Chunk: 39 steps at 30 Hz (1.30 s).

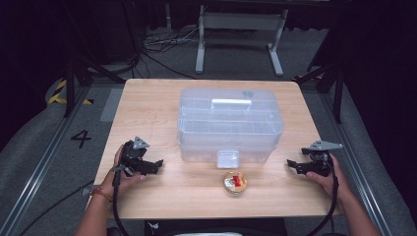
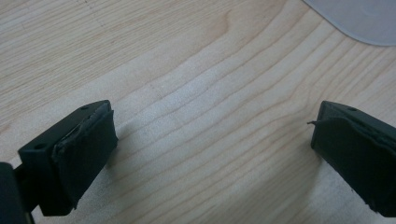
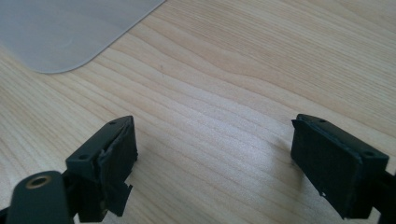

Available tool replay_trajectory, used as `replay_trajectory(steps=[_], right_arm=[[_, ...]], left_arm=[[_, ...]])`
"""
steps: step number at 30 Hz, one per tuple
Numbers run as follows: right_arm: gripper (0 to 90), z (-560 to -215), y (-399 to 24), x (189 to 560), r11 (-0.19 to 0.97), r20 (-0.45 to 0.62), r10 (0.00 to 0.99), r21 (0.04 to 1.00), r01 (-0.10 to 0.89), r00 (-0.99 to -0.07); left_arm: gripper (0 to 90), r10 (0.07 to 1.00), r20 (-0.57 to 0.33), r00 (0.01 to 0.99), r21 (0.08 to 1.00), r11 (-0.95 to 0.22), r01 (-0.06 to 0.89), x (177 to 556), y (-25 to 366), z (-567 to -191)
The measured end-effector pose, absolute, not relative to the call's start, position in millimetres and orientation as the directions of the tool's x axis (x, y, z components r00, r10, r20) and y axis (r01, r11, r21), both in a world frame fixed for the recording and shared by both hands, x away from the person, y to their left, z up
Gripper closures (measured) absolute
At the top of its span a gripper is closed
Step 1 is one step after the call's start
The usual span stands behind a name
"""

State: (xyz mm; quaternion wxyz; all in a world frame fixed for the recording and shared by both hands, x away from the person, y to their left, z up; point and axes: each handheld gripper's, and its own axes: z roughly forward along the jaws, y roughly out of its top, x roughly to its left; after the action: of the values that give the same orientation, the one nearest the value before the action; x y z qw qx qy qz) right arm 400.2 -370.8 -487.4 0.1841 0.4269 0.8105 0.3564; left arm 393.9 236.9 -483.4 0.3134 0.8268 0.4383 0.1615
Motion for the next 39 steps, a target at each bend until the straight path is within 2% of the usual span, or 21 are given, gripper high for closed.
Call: replay_trajectory(steps=[11,20,22,30,32,39], right_arm=[[15.0,-487.3,-371.8,401.1,0.389,0.004,0.817,0.735,0.556,-0.576],[15.9,-486.7,-372.8,400.8,0.383,0.001,0.826,0.732,0.563,-0.564],[24.1,-485.2,-375.1,398.2,0.384,-0.015,0.831,0.740,0.553,-0.557],[21.0,-478.7,-375.9,392.5,0.375,-0.017,0.824,0.765,0.524,-0.566],[18.4,-471.1,-372.5,390.0,0.391,-0.027,0.805,0.775,0.496,-0.593],[19.5,-455.3,-364.2,383.0,0.393,-0.040,0.787,0.802,0.450,-0.616]], left_arm=[[0.2,0.813,-0.005,0.582,0.662,-0.434,0.611,391.7,238.4,-483.6],[0.2,0.751,-0.016,0.660,0.657,-0.490,0.573,388.5,243.1,-483.3],[0.4,0.750,-0.011,0.661,0.657,-0.493,0.571,388.8,243.0,-483.0],[0.0,0.746,-0.014,0.666,0.656,-0.495,0.569,390.1,242.3,-483.2],[0.0,0.748,-0.014,0.664,0.655,-0.494,0.571,390.0,242.0,-483.1],[0.0,0.754,-0.017,0.657,0.656,-0.488,0.576,389.4,241.5,-483.2]])
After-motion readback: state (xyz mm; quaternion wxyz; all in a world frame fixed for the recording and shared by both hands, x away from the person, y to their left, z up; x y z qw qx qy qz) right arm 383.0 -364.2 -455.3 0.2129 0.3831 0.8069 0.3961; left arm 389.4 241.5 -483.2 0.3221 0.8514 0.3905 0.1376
